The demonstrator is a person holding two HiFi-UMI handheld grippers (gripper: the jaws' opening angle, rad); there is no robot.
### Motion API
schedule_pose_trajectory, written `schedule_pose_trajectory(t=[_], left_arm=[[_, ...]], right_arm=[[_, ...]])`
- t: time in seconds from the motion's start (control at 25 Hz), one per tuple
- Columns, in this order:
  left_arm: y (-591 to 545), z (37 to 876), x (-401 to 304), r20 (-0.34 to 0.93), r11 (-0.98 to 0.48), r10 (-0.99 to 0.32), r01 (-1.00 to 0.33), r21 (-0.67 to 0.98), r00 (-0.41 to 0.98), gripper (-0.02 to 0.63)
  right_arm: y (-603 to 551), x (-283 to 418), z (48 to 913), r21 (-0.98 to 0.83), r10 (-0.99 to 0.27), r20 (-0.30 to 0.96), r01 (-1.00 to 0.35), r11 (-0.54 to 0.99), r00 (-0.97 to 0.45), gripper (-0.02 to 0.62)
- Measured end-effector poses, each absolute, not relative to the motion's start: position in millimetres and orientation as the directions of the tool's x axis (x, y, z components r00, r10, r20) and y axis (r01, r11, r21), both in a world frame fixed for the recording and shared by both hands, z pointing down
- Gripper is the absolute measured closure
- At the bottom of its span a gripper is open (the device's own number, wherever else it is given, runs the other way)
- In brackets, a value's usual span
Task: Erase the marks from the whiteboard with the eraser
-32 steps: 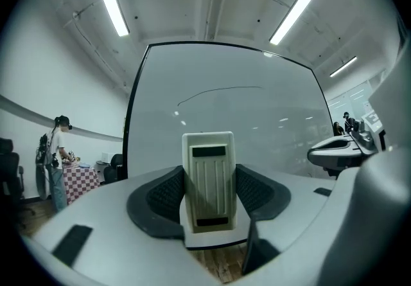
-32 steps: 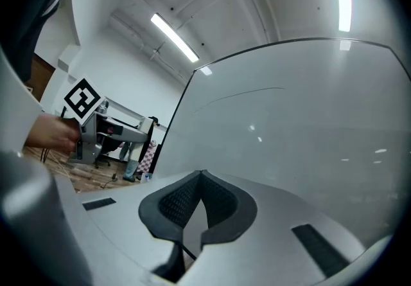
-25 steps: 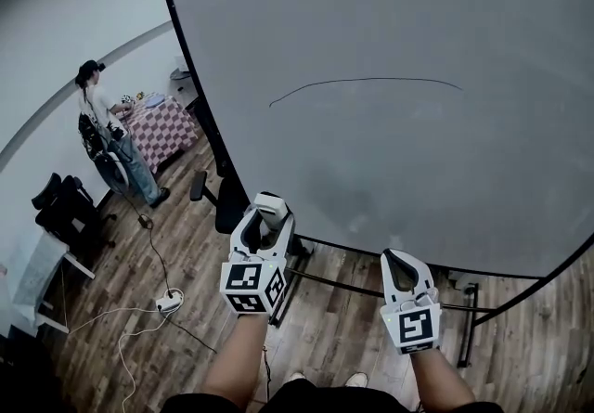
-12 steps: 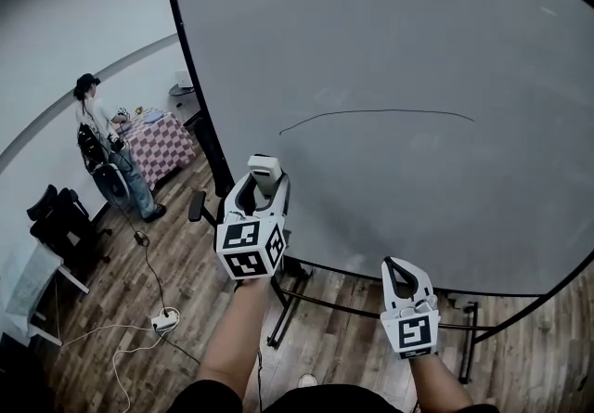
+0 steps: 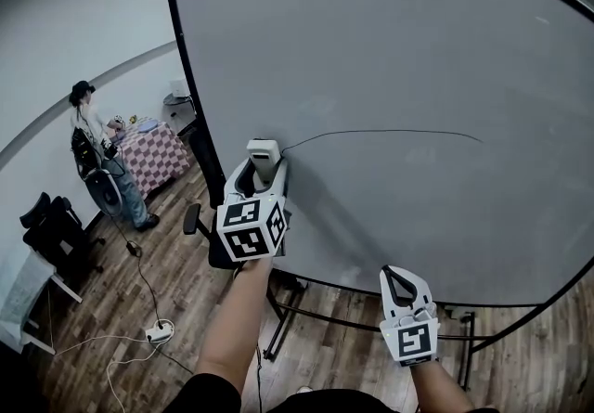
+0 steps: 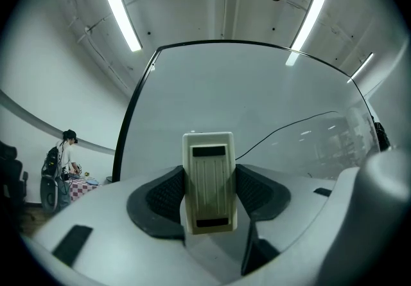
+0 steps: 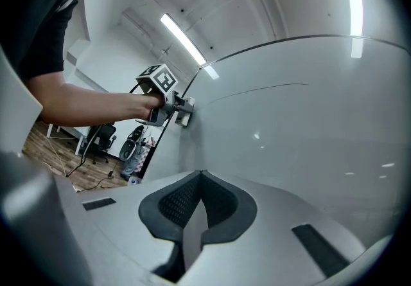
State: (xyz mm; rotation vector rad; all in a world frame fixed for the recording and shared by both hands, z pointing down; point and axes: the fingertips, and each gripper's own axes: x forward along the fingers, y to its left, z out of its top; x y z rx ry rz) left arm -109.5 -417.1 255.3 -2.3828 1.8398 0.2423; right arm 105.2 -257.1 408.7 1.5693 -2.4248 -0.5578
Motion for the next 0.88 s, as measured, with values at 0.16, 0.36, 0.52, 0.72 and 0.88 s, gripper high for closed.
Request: schedule_pose_trajectory(t=[0.16,0.36,0.52,0.72,0.88], left_arm=[[-426.4,250.1,-108.5,-0.217,-0.248,-0.945,-0.969,-0.006,0.243,0.344],[-430.9,249.8,-105.4,-0.220,-0.257,-0.944,-0.966,0.019,0.247,0.345],[-431.1,248.3,-104.2,-0.222,-0.267,-0.943,-0.961,0.065,0.247,0.345],[-427.0,243.7,-98.0,-0.235,-0.283,-0.939,-0.952,0.120,0.249,0.345],[-425.0,238.5,-87.0,-0.242,-0.298,-0.935,-0.945,0.138,0.260,0.345]], right_arm=[[-264.0,100.5,406.8,0.423,-0.902,-0.032,-0.824,0.378,-0.430,0.577],[-265.3,95.9,406.3,0.406,-0.892,-0.038,-0.822,0.399,-0.451,0.577],[-262.9,92.0,405.7,0.403,-0.886,-0.040,-0.819,0.409,-0.462,0.577],[-256.8,97.9,396.2,0.399,-0.889,-0.064,-0.828,0.394,-0.454,0.577],[-254.9,110.7,392.3,0.405,-0.899,-0.071,-0.836,0.370,-0.433,0.577]])
